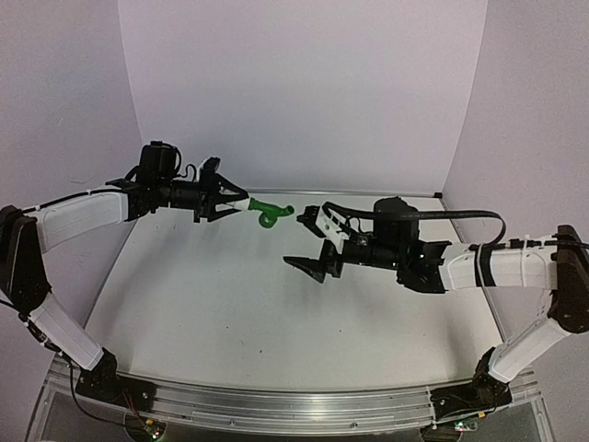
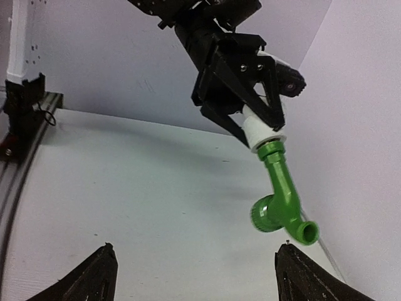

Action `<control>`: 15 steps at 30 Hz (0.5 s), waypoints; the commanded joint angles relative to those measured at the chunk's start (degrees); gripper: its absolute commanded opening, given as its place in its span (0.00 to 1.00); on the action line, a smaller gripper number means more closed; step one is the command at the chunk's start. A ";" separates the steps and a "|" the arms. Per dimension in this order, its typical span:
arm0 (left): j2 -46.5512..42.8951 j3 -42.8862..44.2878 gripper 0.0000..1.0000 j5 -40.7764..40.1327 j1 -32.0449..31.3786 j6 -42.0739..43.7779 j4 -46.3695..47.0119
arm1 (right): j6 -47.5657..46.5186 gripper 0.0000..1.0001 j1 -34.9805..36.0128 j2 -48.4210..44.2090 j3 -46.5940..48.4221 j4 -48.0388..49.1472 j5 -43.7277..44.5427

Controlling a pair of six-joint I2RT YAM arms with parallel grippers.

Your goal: Install the water faucets

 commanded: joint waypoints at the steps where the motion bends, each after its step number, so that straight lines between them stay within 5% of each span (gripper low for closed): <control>1: -1.42 0.78 0.00 5.06 -0.45 -5.86 2.65 | -13.71 0.88 0.29 4.08 4.75 4.58 9.20; 9: 1.65 -0.62 0.00 10.84 -0.03 -18.57 2.62 | -54.67 0.90 6.41 10.57 -3.57 25.79 13.81; 15: 1.34 -2.94 0.00 15.37 0.29 -22.98 2.47 | -78.13 0.91 6.72 12.34 -4.81 29.45 15.61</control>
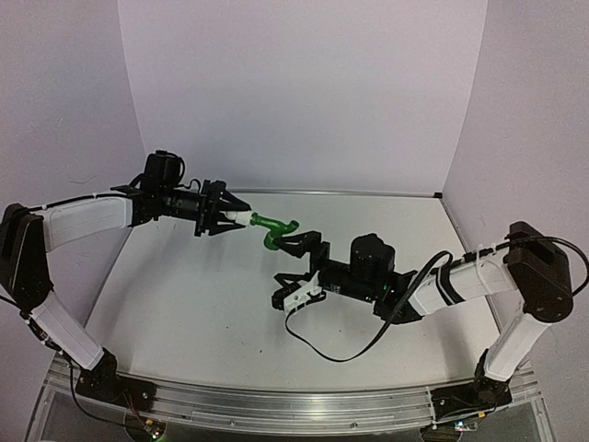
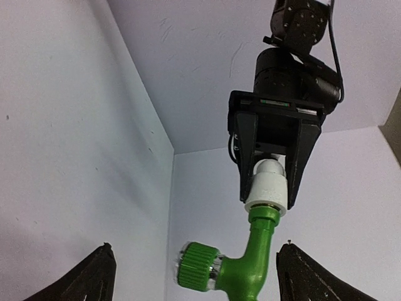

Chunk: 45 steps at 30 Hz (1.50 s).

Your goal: Install the water faucets

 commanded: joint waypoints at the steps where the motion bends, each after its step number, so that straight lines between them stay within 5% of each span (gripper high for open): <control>1: -0.45 -0.73 0.00 6.45 0.45 -5.66 2.65 | -25.74 0.91 -0.39 0.79 -0.21 8.99 4.11; 9: -1.92 -1.22 0.00 8.44 0.45 -6.86 2.33 | -38.85 0.89 -0.42 2.92 2.37 5.51 5.76; 26: -4.92 -3.12 0.00 9.94 0.28 -5.62 1.13 | -44.84 0.84 -1.65 7.69 9.40 4.62 1.88; 30: -4.78 -3.07 0.00 9.72 0.28 -4.36 0.80 | -37.94 0.72 -1.63 6.66 9.35 3.03 2.36; 33: -4.35 -3.08 0.00 9.67 0.25 -3.38 0.58 | -31.24 0.46 -1.65 5.03 8.57 1.43 1.40; 36: -3.83 -2.59 0.00 9.62 0.26 -2.59 0.33 | -22.96 0.39 -1.59 2.97 8.70 -3.76 -0.59; 45: -3.28 -0.41 0.00 8.00 0.18 8.42 -0.33 | 21.99 0.12 -2.64 -0.31 18.80 -23.29 -5.09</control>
